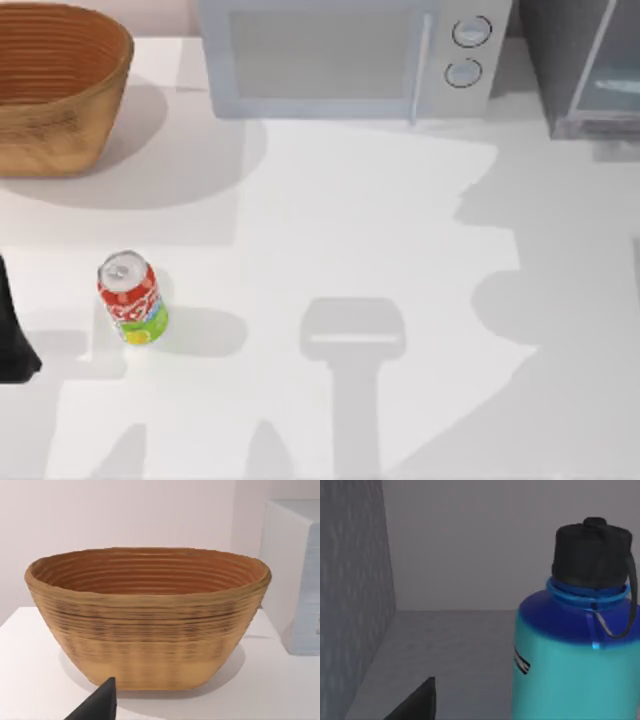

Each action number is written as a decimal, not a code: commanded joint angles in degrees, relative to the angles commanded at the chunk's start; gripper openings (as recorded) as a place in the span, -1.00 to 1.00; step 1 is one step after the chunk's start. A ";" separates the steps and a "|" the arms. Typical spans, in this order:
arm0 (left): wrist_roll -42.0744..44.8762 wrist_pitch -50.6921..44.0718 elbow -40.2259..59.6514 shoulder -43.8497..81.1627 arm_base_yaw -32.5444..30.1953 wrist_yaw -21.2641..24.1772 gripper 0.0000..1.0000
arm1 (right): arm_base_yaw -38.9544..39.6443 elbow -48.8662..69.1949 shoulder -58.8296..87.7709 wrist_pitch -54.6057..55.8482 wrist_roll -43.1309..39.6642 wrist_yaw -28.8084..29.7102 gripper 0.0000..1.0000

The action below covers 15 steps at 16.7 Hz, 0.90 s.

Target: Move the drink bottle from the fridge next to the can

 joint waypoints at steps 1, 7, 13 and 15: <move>0.00 0.00 0.00 0.00 0.00 0.00 1.00 | -0.39 1.71 3.44 2.03 -0.01 -0.31 1.00; 0.00 0.00 0.00 0.00 0.00 0.00 1.00 | -1.35 6.07 11.53 7.19 -0.08 -1.06 1.00; 0.00 0.00 0.00 0.00 0.00 0.00 1.00 | -0.97 7.99 12.46 6.09 -0.10 -0.74 1.00; 0.00 0.00 0.00 0.00 0.00 0.00 1.00 | -0.76 11.55 14.22 4.36 -0.11 -0.41 1.00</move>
